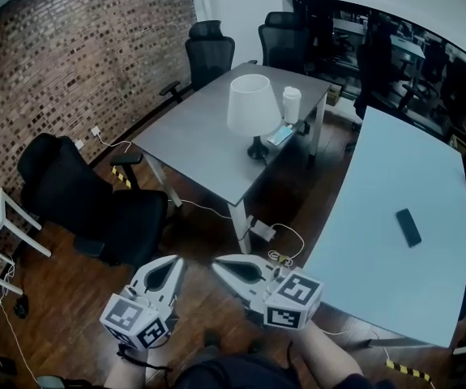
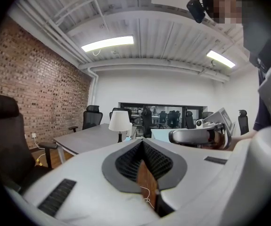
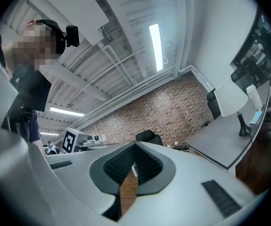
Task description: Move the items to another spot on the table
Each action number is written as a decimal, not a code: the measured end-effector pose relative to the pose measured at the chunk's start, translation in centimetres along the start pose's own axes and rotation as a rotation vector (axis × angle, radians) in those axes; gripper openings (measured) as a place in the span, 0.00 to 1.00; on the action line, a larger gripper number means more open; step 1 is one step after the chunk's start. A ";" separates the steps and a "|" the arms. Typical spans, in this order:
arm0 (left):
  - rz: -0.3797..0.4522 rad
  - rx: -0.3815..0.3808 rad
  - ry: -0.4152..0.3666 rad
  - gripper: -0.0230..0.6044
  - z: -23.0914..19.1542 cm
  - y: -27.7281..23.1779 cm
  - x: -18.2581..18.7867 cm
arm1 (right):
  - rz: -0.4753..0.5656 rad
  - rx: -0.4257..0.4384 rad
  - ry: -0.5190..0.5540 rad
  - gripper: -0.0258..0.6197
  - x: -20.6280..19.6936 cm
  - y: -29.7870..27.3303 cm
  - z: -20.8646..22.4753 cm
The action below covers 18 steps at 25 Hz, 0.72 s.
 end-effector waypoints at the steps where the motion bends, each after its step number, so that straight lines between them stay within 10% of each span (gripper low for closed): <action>1: 0.000 0.005 0.001 0.06 0.0 0.0 -0.1 | -0.009 -0.007 0.002 0.05 -0.3 0.0 0.2; 18: 0.049 -0.004 0.120 0.06 -4.6 6.5 -2.5 | -0.101 -0.026 0.068 0.05 -2.6 -7.2 -4.8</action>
Point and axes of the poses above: the fingertips, and each gripper's own axes: y backward along the fingers, z to its right, x out of its top, the point moved 1 cm from there along y, backward along the fingers, and after that the axes turned 8 degrees about -y, right-handed, at the moved point
